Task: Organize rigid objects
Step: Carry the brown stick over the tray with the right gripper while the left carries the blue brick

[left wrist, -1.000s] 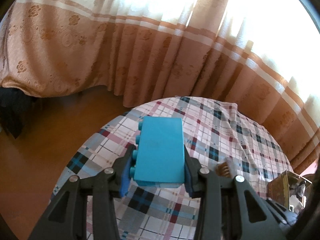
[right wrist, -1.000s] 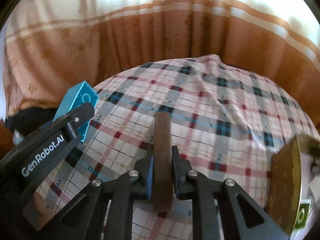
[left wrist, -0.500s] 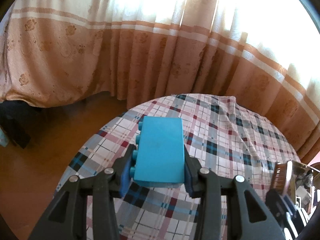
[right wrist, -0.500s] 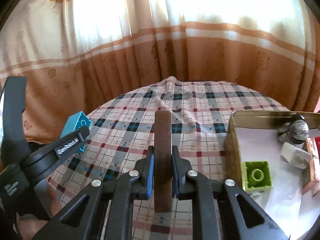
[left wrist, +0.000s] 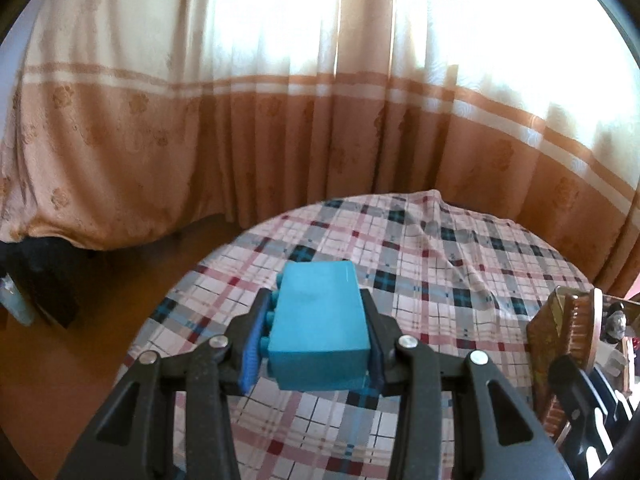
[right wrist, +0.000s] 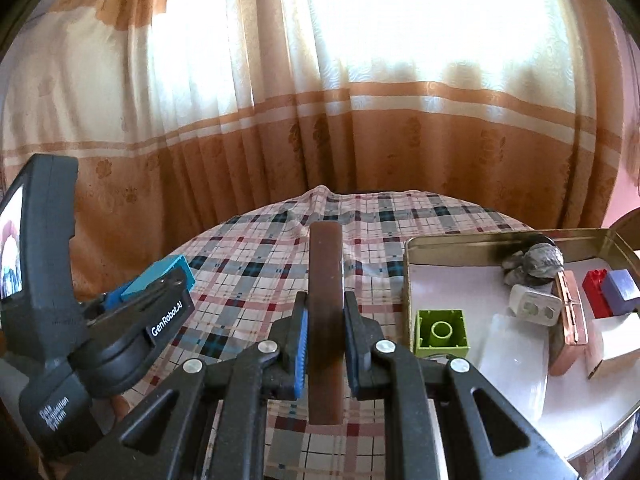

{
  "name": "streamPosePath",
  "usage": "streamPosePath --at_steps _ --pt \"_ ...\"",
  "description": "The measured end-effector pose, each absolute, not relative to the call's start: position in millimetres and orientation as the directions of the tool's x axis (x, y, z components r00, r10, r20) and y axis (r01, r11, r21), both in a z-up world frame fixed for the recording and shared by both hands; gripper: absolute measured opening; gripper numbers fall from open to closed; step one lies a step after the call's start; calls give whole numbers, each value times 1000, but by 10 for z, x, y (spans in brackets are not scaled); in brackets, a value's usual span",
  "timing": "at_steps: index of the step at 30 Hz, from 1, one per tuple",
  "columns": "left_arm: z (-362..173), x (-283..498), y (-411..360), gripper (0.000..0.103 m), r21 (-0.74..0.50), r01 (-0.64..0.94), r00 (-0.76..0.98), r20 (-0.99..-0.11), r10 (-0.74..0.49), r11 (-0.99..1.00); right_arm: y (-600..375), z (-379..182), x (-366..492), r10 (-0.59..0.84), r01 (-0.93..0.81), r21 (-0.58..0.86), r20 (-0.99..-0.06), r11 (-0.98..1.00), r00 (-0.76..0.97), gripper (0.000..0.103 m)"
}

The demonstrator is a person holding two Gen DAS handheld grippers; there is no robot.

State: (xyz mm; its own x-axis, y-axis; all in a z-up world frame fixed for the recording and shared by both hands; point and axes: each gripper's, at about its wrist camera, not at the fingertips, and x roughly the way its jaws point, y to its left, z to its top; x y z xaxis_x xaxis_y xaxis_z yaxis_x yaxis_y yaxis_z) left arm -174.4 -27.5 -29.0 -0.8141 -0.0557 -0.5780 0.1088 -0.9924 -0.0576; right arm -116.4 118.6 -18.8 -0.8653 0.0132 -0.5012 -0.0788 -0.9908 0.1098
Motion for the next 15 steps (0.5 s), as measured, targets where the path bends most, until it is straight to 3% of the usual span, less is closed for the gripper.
streamPosePath --at_steps 15 --pt "-242 -1422 -113 41 -57 70 -806 -591 -22 -996 1245 -115 -913 23 -78 104 -451 -991 -892 17"
